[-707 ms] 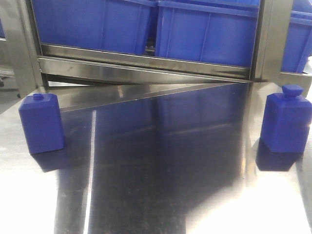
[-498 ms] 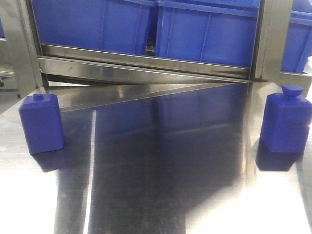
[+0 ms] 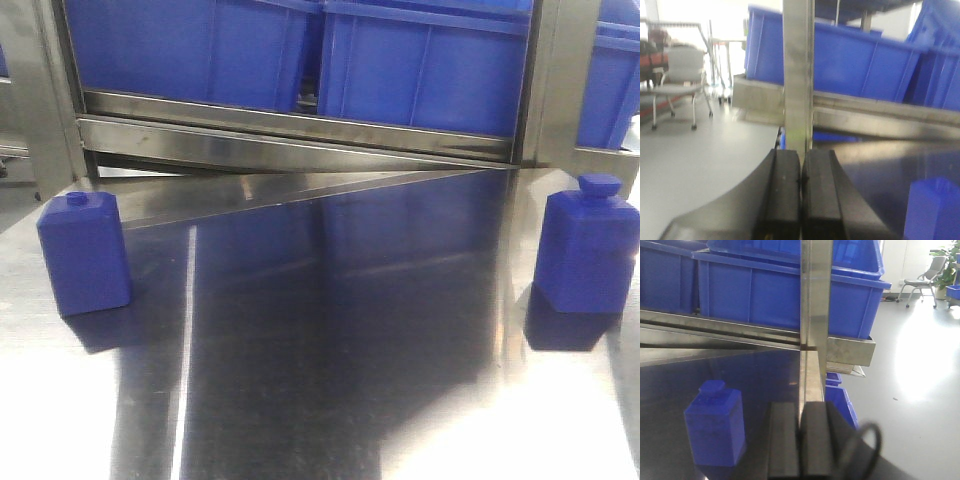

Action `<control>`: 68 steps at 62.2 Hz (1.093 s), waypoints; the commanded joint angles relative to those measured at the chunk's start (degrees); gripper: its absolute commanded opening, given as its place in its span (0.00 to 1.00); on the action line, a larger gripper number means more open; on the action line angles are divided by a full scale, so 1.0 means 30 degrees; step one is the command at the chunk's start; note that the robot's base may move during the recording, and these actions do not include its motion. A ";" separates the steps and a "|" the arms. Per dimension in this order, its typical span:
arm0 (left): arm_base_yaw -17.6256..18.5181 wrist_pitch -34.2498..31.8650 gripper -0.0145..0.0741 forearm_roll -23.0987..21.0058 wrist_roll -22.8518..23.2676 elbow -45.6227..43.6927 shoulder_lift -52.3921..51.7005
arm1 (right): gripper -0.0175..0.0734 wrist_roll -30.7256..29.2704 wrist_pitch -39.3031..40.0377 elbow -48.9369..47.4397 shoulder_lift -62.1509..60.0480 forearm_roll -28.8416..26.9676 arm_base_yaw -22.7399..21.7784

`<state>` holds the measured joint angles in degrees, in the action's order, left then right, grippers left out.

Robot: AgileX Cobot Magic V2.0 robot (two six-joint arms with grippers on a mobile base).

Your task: Pick and sort blue part to right shelf

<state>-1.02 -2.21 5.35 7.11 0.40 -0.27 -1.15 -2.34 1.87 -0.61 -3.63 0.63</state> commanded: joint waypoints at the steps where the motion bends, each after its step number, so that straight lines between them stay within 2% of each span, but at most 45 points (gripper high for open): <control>1: -0.0089 -0.3149 0.30 -0.0128 0.0085 0.0328 -0.0395 | 0.23 -0.0062 0.1740 -0.0440 -0.0395 -0.0065 -0.0083; 6: -0.0089 -0.3436 0.30 -0.0128 0.0085 -0.0468 -0.0349 | 0.23 -0.0062 0.1740 -0.0440 -0.0395 -0.0065 -0.0083; 11: -0.0089 -0.2585 0.30 0.0236 0.0085 -0.2272 0.0072 | 0.23 -0.0062 0.1740 -0.0440 -0.0395 -0.0065 -0.0083; 17: -0.0089 -0.0622 0.31 0.1263 0.0085 -0.4883 0.1209 | 0.23 -0.0062 0.1761 -0.0440 -0.0395 -0.0052 -0.0083; 25: 0.0035 0.1997 0.33 0.1141 0.0085 -0.8579 0.3691 | 0.23 -0.0062 0.1761 -0.0440 -0.0395 -0.0052 -0.0083; 30: 0.0223 0.3672 0.40 0.0780 0.0085 -1.0261 0.5255 | 0.23 -0.0062 0.1761 -0.0440 -0.0395 -0.0052 -0.0083; 34: 0.0475 0.5286 0.50 0.0410 0.0085 -1.1403 0.6619 | 0.23 -0.0062 0.1761 -0.0440 -0.0395 -0.0052 -0.0083; 42: 0.1133 0.6938 0.70 -0.0045 0.0085 -1.2328 0.8755 | 0.23 -0.0062 0.1761 -0.0440 -0.0395 -0.0052 -0.0083; 46: 0.1528 0.7420 0.77 -0.0757 0.0085 -1.2511 0.9725 | 0.23 -0.0062 0.1761 -0.0440 -0.0395 -0.0052 -0.0083; 60: 0.3428 0.8689 0.89 -0.5600 0.0085 -1.3250 1.3498 | 0.23 -0.0062 0.1761 -0.0440 -0.0395 -0.0052 -0.0083; 65: 0.4498 0.8877 0.90 -0.6622 0.0085 -1.3734 1.5037 | 0.23 -0.0062 0.1761 -0.0440 -0.0395 -0.0052 -0.0083; 68: 0.5177 0.9008 0.90 -0.6732 0.0085 -1.4166 1.6053 | 0.23 -0.0062 0.1761 -0.0440 -0.0395 -0.0052 -0.0083</control>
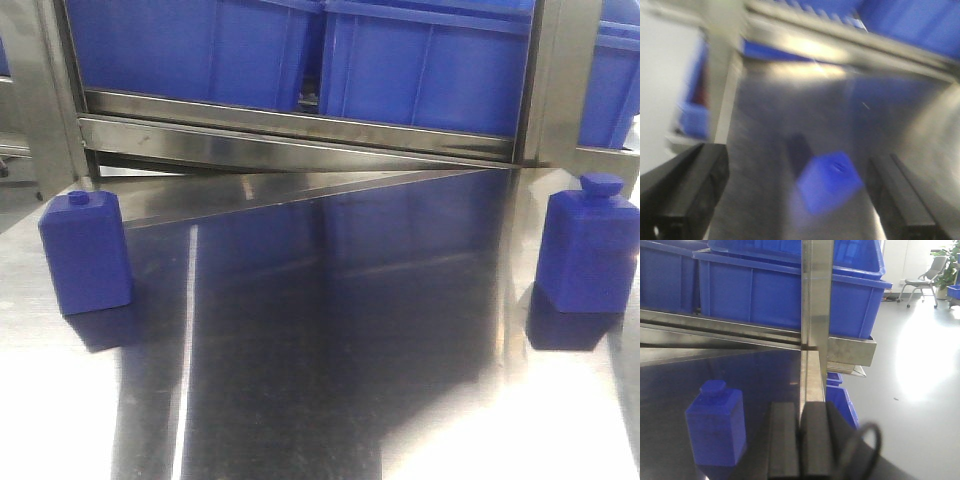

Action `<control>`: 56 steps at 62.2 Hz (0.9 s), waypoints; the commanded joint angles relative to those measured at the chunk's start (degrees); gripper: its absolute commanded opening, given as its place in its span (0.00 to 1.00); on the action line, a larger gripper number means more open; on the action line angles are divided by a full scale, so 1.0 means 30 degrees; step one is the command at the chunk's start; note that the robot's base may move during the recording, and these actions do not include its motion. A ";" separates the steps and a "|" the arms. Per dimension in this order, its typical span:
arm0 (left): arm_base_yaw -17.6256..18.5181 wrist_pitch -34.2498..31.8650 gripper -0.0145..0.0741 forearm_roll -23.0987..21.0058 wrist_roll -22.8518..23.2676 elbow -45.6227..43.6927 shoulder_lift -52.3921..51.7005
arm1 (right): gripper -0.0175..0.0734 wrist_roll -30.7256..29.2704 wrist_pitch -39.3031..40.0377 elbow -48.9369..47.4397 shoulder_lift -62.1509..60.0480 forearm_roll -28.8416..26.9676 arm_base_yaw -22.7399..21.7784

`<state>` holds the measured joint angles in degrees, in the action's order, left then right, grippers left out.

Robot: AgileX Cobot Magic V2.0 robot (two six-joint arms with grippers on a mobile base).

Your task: Pick and sort blue part to right shelf

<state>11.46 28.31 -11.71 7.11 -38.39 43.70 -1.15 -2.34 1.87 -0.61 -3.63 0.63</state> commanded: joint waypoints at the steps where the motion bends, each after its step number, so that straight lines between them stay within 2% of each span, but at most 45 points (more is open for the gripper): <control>1: 0.1116 -0.1125 0.90 -0.1044 0.0085 -0.1377 0.1723 | 0.23 -0.0062 0.1761 -0.0440 -0.0395 -0.0052 -0.0083; 9: 0.2628 -0.0928 0.90 -0.1044 0.0443 -0.2859 0.4763 | 0.23 -0.0062 0.1761 -0.0440 -0.0395 -0.0052 -0.0083; 15: 0.3000 0.0352 0.90 -0.1160 0.1105 -0.4620 0.7020 | 0.23 -0.0062 0.1761 -0.0440 -0.0395 -0.0052 -0.0083; 22: 0.2953 0.2821 0.90 -0.1104 0.1311 -0.6863 0.9621 | 0.23 -0.0062 0.1761 -0.0440 -0.0395 -0.0052 -0.0083; 34: 0.2873 0.6719 0.90 -0.0307 0.3935 -1.0027 1.3106 | 0.23 -0.0062 0.1761 -0.0440 -0.0395 -0.0052 -0.0083; 42: 0.2873 0.9642 0.89 0.1632 0.5960 -1.1367 1.4781 | 0.23 -0.0062 0.1761 -0.0440 -0.0395 -0.0052 -0.0083; 48: 0.2873 0.9728 0.89 0.2148 0.6812 -1.1564 1.5493 | 0.23 -0.0062 0.1761 -0.0440 -0.0395 -0.0052 -0.0083; 56: 0.3013 0.9284 0.89 0.1959 0.6897 -1.1564 1.6164 | 0.23 -0.0062 0.1761 -0.0440 -0.0395 -0.0052 -0.0083</control>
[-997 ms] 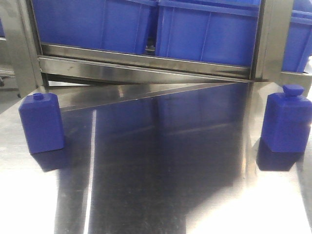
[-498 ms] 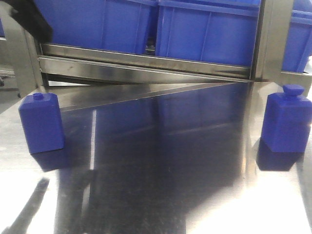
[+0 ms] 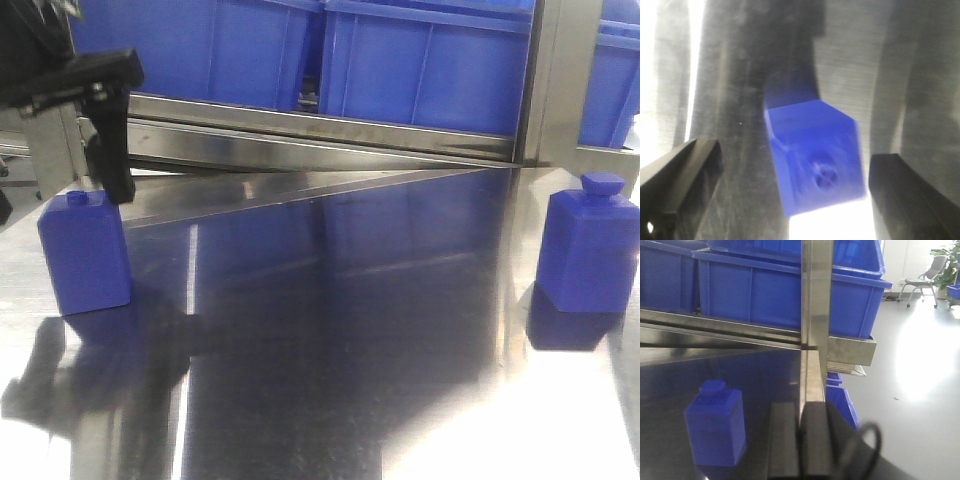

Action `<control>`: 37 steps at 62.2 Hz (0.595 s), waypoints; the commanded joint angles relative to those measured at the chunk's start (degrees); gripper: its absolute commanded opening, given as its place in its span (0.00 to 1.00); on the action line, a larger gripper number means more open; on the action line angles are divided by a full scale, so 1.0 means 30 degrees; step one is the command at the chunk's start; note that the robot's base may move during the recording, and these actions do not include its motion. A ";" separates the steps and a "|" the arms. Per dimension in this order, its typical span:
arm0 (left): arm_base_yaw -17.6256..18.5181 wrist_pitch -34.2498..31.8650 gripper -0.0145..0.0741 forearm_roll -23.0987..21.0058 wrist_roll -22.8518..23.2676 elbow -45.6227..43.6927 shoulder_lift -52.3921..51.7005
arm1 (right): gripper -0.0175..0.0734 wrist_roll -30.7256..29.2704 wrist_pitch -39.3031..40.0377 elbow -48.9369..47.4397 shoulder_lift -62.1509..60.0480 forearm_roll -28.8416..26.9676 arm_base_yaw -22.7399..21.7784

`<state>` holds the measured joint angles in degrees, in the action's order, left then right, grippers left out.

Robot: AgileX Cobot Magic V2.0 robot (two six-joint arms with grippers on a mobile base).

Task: Pick and sort blue part to right shelf
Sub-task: 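Lower the left gripper onto the nearer blue part and close it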

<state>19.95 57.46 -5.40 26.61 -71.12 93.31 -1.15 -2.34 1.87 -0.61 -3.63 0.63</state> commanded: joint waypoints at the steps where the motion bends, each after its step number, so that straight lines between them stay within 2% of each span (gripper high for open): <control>1: 0.0182 -0.0427 0.89 -0.0239 0.0394 -0.0651 -0.0299 | 0.23 -0.0062 0.1761 -0.0440 -0.0395 -0.0052 -0.0083; 25: 0.0182 -0.0538 0.88 -0.0628 0.0394 -0.0651 0.1330 | 0.23 -0.0062 0.1761 -0.0440 -0.0395 -0.0052 -0.0083; 34: 0.0182 -0.0538 0.77 -0.0676 0.0394 -0.0651 0.1371 | 0.23 -0.0062 0.1761 -0.0440 -0.0395 -0.0052 -0.0083; 37: 0.0182 -0.0538 0.70 -0.0676 0.0394 -0.0651 0.1371 | 0.23 -0.0062 0.1761 -0.0440 -0.0395 -0.0052 -0.0083</control>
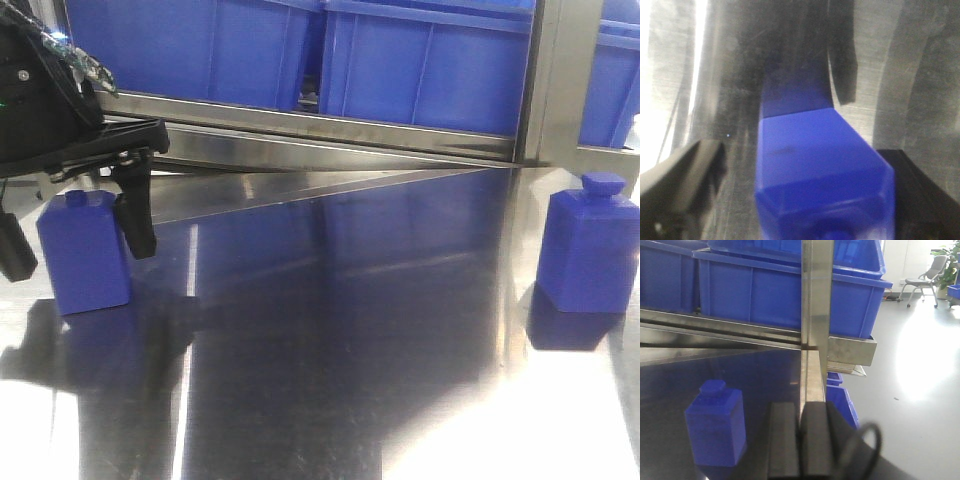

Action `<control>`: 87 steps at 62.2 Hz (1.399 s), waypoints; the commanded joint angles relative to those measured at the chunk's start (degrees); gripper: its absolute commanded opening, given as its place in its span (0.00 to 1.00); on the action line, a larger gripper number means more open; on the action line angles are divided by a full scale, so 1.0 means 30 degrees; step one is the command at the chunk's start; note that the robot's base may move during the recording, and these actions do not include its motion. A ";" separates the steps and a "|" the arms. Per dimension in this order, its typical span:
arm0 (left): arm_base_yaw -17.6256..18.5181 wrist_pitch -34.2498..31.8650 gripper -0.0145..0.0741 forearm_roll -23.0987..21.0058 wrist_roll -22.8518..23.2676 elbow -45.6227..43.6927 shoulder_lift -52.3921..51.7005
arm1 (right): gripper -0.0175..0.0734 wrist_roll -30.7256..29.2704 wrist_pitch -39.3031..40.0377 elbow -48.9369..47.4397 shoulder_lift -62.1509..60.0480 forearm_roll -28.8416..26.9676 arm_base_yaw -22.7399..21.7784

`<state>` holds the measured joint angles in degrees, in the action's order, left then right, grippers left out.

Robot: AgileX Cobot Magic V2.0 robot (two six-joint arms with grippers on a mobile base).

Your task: Pick and sort blue part to right shelf

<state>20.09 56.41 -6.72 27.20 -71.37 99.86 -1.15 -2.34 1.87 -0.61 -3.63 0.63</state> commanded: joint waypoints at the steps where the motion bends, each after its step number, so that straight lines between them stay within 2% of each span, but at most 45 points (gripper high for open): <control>1: 0.0136 -0.0189 0.68 -0.0235 0.0200 -0.0568 -0.0816 | 0.23 -0.0062 0.1761 -0.0440 -0.0395 -0.0052 -0.0083; 6: 0.0136 -0.0189 0.58 -0.0265 0.0200 -0.0568 -0.0816 | 0.23 -0.0062 0.1761 -0.0440 -0.0395 -0.0052 -0.0083; 16: 0.0136 0.0081 0.47 -0.0320 0.0200 -0.0568 -0.0816 | 0.23 -0.0062 0.1761 -0.0440 -0.0395 -0.0052 -0.0083; 28: 0.0092 0.1606 0.44 -0.0320 -0.0044 -0.1088 -0.0816 | 0.23 -0.0062 0.1761 -0.0440 -0.0395 -0.0052 -0.0083; 38: 0.0245 0.2759 0.43 -0.0250 -0.1641 -0.1740 -0.1576 | 0.23 -0.0062 0.1761 -0.0440 -0.0395 -0.0052 -0.0083; 44: 0.0748 0.2804 0.43 0.0946 -0.2176 -0.1698 -0.2824 | 0.23 -0.0062 0.1761 -0.0440 -0.0395 -0.0052 -0.0083; 54: 0.2291 0.2660 0.43 0.4569 -0.2101 -0.1098 -0.5910 | 0.23 -0.0062 0.1761 -0.0440 -0.0395 -0.0052 -0.0083; 61: 0.3199 0.1691 0.43 0.6241 -0.1970 0.0044 -0.8717 | 0.23 -0.0062 0.1761 -0.0440 -0.0395 -0.0052 -0.0083; 87: 0.3332 -0.4249 0.43 0.7170 -0.1970 0.6958 -2.0021 | 0.23 -0.0062 0.1586 -0.0440 -0.0395 -0.0071 -0.0083</control>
<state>29.59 51.16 13.45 21.11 -52.00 46.01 -1.15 -2.34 1.87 -0.61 -3.63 0.63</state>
